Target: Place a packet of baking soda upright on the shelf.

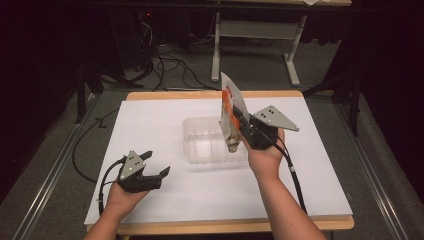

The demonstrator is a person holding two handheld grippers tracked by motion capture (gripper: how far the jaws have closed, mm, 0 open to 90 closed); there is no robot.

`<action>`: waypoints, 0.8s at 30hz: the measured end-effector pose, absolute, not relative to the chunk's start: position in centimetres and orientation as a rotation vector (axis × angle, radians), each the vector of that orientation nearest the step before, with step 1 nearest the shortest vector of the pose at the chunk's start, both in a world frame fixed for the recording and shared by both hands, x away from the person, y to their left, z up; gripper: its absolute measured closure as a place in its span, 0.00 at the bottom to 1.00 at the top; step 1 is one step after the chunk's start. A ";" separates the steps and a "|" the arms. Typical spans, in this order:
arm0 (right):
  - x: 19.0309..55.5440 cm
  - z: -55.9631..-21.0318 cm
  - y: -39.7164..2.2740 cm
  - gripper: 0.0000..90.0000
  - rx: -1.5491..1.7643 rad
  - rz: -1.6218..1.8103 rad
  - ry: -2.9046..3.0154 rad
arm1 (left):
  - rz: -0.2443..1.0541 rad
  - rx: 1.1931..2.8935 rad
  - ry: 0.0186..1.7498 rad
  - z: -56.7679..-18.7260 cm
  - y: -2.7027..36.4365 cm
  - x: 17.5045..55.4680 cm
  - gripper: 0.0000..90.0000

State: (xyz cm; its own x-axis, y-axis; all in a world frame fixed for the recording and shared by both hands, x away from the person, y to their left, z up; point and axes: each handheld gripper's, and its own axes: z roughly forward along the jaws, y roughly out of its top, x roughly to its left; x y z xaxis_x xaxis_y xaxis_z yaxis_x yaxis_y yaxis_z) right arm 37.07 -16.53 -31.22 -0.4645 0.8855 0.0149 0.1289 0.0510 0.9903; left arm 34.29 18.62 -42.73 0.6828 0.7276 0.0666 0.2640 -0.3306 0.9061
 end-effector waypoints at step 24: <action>40.6 -34.1 -14.0 1.00 1.062 1.422 1.745 | 0.576 1.899 0.772 -42.7 18.7 34.4 0.22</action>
